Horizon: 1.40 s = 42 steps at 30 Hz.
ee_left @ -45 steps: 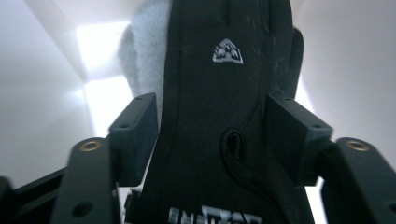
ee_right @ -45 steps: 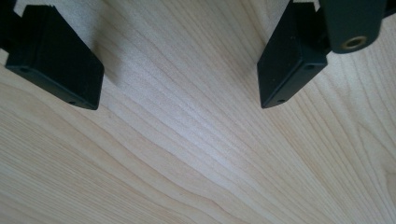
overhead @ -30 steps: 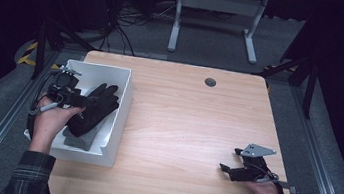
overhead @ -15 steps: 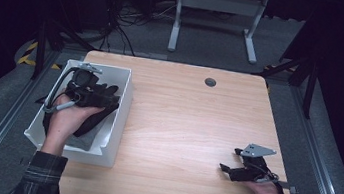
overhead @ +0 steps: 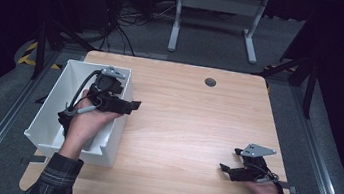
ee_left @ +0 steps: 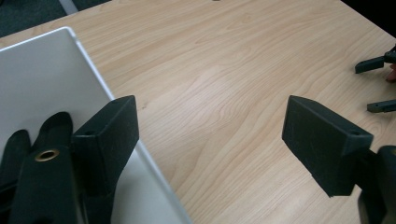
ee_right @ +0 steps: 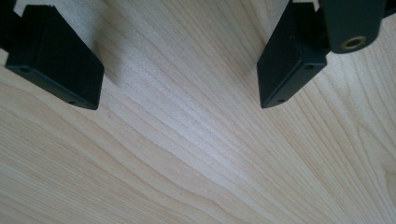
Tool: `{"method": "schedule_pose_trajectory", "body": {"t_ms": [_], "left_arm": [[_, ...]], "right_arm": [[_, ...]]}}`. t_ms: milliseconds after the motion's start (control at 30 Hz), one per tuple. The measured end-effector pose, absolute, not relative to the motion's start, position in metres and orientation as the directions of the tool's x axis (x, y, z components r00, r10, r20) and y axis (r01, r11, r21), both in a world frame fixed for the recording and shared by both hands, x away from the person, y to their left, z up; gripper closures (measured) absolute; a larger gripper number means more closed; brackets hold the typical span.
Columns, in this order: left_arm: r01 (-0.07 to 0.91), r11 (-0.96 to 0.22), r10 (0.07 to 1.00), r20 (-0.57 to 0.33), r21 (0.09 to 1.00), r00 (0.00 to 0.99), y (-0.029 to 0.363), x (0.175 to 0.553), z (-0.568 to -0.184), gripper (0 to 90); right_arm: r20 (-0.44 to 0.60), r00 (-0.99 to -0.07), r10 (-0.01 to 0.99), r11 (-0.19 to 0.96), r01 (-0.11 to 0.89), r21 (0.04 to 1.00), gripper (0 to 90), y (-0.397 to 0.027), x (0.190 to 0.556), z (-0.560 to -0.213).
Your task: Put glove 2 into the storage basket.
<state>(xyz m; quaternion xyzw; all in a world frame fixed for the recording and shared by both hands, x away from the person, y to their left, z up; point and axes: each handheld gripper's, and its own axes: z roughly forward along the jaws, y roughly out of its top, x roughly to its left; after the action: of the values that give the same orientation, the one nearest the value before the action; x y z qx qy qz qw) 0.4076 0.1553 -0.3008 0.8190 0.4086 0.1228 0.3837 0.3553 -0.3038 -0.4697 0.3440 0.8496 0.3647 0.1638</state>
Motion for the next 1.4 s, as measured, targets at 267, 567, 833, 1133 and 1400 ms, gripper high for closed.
{"method": "schedule_pose_trajectory", "body": {"t_ms": [267, 567, 833, 1133, 1400], "left_arm": [[0.548, -0.409, 0.726, -0.104, 0.730, 0.680, 0.128, 0.402, -0.309, 17.6], [0.526, -0.427, 0.704, -0.095, 0.735, 0.704, 0.105, 0.393, -0.320, 15.3], [0.516, -0.439, 0.684, -0.099, 0.736, 0.723, 0.084, 0.385, -0.337, 15.3], [0.511, -0.473, 0.659, -0.097, 0.717, 0.746, 0.059, 0.377, -0.368, 15.3], [0.488, -0.520, 0.628, -0.073, 0.701, 0.775, 0.042, 0.370, -0.399, 15.1]], "right_arm": [[-0.028, -0.710, 0.704, 0.498, 0.465, 0.732, 15.0, -0.304, 0.355, -0.470], [-0.028, -0.710, 0.704, 0.498, 0.465, 0.732, 15.0, -0.304, 0.355, -0.470], [-0.028, -0.710, 0.704, 0.499, 0.465, 0.731, 15.0, -0.304, 0.355, -0.470], [-0.027, -0.709, 0.704, 0.498, 0.466, 0.732, 15.0, -0.304, 0.355, -0.470], [-0.027, -0.709, 0.704, 0.497, 0.466, 0.732, 15.0, -0.304, 0.355, -0.470]]}}
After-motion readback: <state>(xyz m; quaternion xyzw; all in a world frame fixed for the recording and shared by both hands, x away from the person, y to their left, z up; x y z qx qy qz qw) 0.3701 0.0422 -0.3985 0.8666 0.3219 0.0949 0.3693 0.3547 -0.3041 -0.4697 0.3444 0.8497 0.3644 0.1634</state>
